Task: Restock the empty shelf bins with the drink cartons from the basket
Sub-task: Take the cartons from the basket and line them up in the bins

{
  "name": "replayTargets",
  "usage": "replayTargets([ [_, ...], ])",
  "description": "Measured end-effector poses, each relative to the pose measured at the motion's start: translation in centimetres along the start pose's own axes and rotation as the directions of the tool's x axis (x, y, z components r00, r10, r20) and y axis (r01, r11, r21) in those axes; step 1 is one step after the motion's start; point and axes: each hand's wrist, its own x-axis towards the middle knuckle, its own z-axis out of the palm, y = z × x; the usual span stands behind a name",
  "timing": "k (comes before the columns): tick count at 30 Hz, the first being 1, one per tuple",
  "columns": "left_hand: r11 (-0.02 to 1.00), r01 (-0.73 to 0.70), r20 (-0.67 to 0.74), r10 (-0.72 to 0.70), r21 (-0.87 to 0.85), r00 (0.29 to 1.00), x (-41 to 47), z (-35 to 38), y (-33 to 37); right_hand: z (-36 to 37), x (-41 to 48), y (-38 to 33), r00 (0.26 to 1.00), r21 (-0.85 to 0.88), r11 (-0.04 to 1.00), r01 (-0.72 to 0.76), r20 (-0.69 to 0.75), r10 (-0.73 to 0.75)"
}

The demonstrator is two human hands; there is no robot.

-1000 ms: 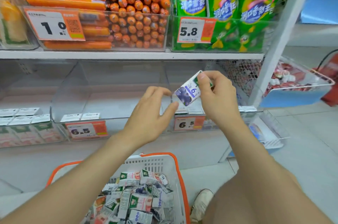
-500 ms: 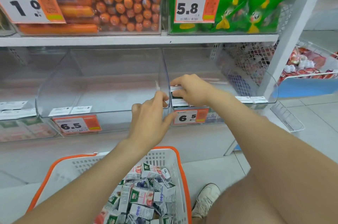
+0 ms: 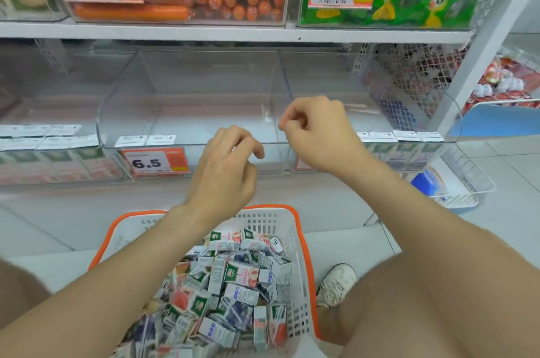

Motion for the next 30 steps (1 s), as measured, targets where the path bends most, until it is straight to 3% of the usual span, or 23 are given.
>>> replayTargets([
  [2, 1.000, 0.017, 0.082, -0.017, 0.003, 0.997, -2.2, -0.9, -0.7, 2.1, -2.9, -1.6, 0.968, -0.049, 0.995, 0.086, 0.241, -0.072],
  [4, 0.991, 0.131, 0.297, -0.133, 0.028, 0.946, -4.7, -1.2, -1.8, 5.0, -5.2, -2.2, 0.887, -0.134, 0.976, 0.173, 0.451, -0.095],
  [6, 0.968, 0.217, 0.563, -0.251, 0.128, 0.788, -7.3, -1.0, -3.3, 8.0, -7.3, -2.3, 0.787, -0.191, 0.954, 0.230, 0.613, -0.067],
  [8, 0.940, 0.250, 0.754, -0.338, 0.234, 0.564, -9.8, -0.4, -5.1, 10.9, -9.2, -2.0, 0.677, -0.237, 0.936, 0.261, 0.736, -0.002],
  [11, 0.898, 0.288, 0.871, -0.409, 0.332, 0.272, -13.3, 0.7, -7.0, 15.3, -11.4, -0.2, 0.577, -0.300, 0.910, 0.287, 0.812, 0.086],
  [14, 0.855, 0.344, 0.891, -0.444, 0.389, 0.095, -16.4, 2.2, -8.2, 19.1, -13.2, 2.3, 0.522, -0.346, 0.884, 0.314, 0.841, 0.143],
  [16, 0.835, 0.357, 0.890, -0.455, 0.418, 0.021, -18.3, 3.2, -9.0, 21.0, -14.0, 3.9, 0.482, -0.388, 0.863, 0.324, 0.852, 0.202],
  [19, 0.809, 0.368, 0.881, -0.469, 0.458, -0.064, -21.1, 4.3, -10.1, 23.4, -14.4, 5.7, 0.446, -0.409, 0.858, 0.311, 0.860, 0.247],
  [23, 0.773, 0.397, 0.865, -0.482, 0.496, -0.143, -23.6, 4.3, -10.8, 27.0, -15.0, 7.6, 0.484, -0.367, 0.895, 0.255, 0.850, 0.210],
  [26, 0.756, 0.447, 0.866, -0.491, 0.478, -0.097, -24.3, 4.4, -11.0, 29.4, -15.4, 8.1, 0.492, -0.358, 0.905, 0.232, 0.845, 0.209],
  [30, 0.699, 0.537, 0.846, -0.530, 0.472, -0.054, -25.0, 4.6, -11.3, 30.9, -15.6, 8.2, 0.556, -0.428, 0.854, 0.294, 0.804, 0.212],
])
